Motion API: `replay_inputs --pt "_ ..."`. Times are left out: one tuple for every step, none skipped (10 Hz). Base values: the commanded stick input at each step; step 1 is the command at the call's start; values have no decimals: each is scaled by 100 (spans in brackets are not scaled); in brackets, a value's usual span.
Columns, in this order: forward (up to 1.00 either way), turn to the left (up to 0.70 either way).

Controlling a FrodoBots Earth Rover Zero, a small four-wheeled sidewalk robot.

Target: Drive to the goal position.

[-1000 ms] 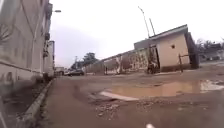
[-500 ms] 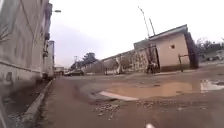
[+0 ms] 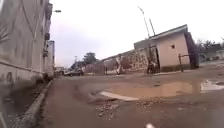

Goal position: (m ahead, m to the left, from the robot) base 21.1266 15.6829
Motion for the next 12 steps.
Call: replay_inputs --pt "53 0" --pt "0 0" --pt "0 0" --pt "0 0" --pt "0 0" --pt "0 0" --pt "10 0" --pt "27 0" --pt "70 0" --pt "0 0" --pt "0 0" --pt "0 8"
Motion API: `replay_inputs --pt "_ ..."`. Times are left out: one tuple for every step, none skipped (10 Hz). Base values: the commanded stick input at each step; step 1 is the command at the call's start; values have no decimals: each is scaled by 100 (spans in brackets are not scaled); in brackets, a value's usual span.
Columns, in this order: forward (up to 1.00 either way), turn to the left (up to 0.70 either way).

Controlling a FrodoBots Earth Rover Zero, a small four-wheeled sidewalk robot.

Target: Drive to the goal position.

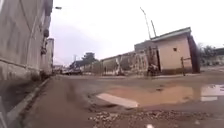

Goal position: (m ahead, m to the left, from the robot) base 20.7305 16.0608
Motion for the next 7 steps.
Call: replay_inputs --pt "0 47" --pt "0 70" --pt "0 70" --pt "0 70" --pt "0 70" --pt "0 70" --pt "0 70"
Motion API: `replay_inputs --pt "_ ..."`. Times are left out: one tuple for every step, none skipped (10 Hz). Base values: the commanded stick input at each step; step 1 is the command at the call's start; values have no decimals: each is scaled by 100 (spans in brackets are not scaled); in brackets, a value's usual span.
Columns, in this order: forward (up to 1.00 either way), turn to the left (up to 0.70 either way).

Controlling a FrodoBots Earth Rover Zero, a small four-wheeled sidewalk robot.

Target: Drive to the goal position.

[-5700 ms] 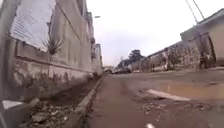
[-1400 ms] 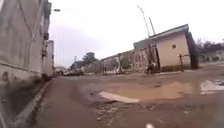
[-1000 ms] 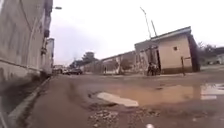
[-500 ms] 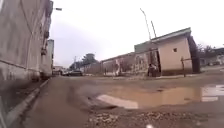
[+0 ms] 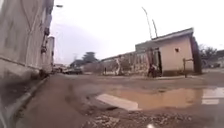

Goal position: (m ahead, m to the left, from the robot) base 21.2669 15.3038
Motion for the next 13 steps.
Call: replay_inputs --pt "0 70" --pt "0 70" --pt "0 70" --pt "0 40" --pt "0 0" --pt "0 0" --pt "0 0" --pt "0 0" --pt "0 0" --pt "0 0" --pt "0 0" --pt "0 1" --pt "0 42"
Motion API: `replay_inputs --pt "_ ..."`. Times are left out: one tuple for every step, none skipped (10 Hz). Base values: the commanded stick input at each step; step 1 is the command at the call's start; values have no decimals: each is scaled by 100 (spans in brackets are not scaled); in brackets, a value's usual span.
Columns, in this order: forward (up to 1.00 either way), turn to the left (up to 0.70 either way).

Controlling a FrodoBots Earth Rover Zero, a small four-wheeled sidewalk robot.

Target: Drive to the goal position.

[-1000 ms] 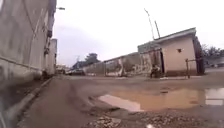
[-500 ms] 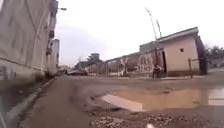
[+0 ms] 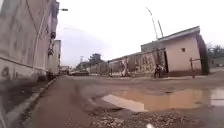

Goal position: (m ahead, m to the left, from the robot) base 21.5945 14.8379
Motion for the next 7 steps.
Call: replay_inputs --pt "0 70" --pt "0 70" --pt "0 70" --pt "0 70" --pt "0 70" --pt "0 58" --pt "0 21"
